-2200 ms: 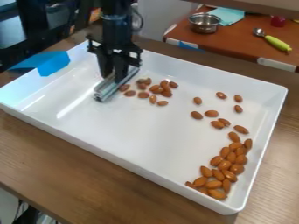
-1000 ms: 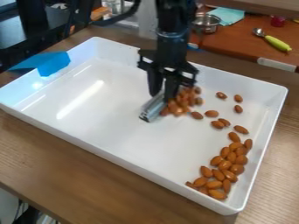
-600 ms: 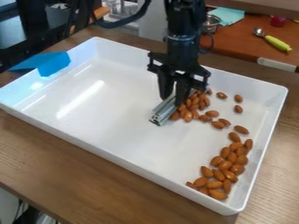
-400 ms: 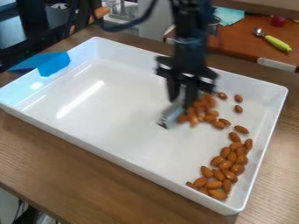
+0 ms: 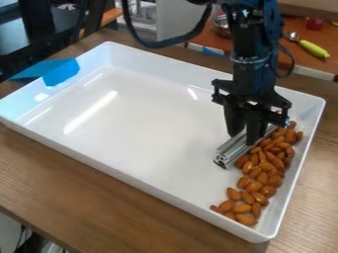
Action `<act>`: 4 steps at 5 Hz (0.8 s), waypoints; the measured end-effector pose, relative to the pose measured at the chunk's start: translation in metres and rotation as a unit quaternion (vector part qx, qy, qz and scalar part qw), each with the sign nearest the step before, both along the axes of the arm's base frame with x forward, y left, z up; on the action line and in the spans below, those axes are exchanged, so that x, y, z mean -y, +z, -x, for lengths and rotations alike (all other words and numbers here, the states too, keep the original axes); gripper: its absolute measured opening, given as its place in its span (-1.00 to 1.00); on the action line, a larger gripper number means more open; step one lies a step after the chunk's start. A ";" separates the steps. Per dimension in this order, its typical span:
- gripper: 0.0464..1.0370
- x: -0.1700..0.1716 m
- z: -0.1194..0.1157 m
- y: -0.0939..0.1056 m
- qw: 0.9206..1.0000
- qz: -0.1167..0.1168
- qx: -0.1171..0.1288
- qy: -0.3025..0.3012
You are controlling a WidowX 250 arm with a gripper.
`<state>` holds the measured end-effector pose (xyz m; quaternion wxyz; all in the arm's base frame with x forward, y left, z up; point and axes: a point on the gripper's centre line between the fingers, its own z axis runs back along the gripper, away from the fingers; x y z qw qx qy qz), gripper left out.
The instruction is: Sweep into pile
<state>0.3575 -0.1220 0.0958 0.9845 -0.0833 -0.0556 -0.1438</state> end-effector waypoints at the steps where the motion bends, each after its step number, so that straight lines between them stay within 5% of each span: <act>1: -0.44 0.004 0.007 0.004 1.000 0.007 0.002 -0.011; 3: -0.44 -0.077 0.007 0.043 0.998 -0.005 0.027 0.060; 4: -0.44 -0.118 0.019 0.050 0.997 -0.014 0.004 0.077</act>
